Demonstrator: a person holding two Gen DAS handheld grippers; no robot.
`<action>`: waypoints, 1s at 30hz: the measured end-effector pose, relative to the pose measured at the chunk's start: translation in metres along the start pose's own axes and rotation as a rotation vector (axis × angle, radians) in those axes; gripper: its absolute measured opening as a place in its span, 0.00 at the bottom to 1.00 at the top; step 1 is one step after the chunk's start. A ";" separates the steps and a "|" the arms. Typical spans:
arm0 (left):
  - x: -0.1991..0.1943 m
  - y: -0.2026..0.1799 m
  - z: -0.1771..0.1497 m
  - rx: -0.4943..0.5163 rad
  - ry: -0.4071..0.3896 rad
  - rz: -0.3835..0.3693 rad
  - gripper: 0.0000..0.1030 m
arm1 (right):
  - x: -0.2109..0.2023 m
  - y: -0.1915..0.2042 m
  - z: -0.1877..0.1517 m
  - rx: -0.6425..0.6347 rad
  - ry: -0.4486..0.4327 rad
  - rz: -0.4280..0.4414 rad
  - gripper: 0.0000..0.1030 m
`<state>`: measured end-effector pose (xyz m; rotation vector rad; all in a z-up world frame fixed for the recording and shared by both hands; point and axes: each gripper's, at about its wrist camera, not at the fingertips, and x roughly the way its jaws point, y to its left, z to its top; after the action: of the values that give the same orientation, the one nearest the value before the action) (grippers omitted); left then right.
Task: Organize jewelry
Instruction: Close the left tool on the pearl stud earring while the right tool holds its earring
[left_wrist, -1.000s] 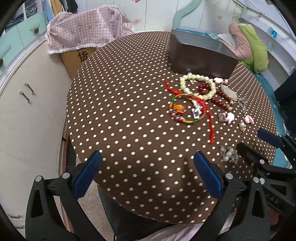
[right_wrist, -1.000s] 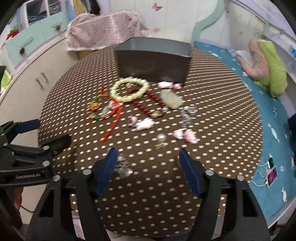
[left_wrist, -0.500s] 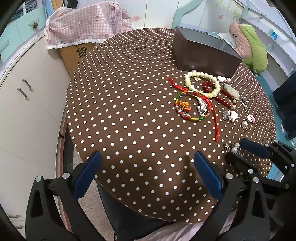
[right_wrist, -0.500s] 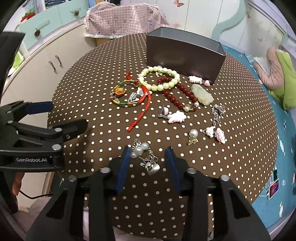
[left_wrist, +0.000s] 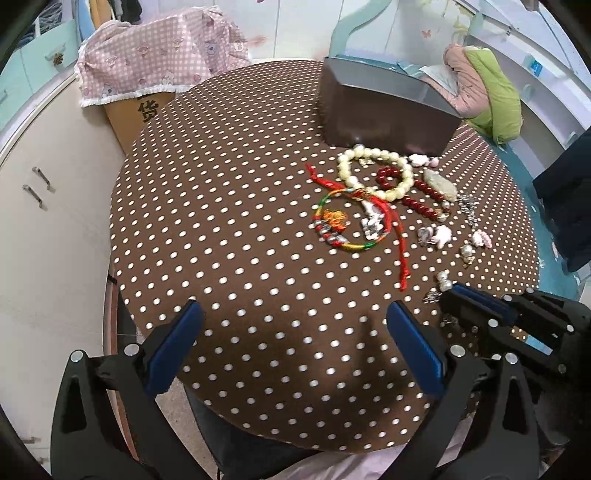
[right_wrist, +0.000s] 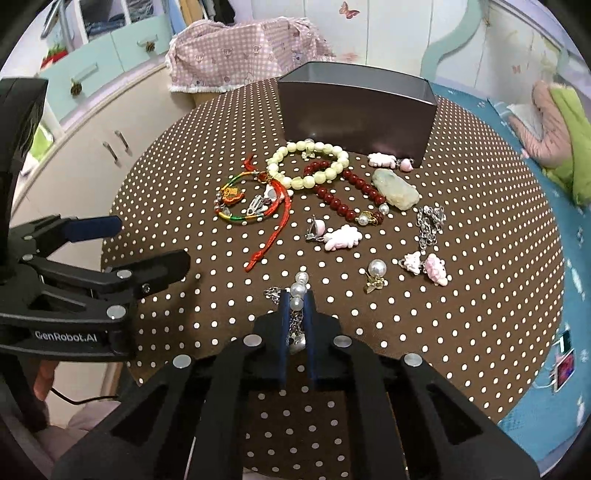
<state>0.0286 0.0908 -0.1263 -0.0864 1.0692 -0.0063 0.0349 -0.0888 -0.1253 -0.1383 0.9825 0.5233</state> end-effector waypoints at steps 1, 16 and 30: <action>0.000 -0.003 0.002 0.004 0.000 -0.009 0.96 | -0.001 -0.004 0.000 0.012 -0.004 0.001 0.06; 0.010 -0.090 0.041 0.157 -0.048 -0.202 0.93 | -0.063 -0.083 0.007 0.192 -0.171 -0.022 0.06; 0.058 -0.143 0.060 0.200 0.055 -0.162 0.50 | -0.063 -0.120 0.002 0.227 -0.189 0.006 0.06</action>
<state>0.1143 -0.0501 -0.1379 0.0081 1.1088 -0.2627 0.0662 -0.2149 -0.0872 0.1156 0.8504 0.4183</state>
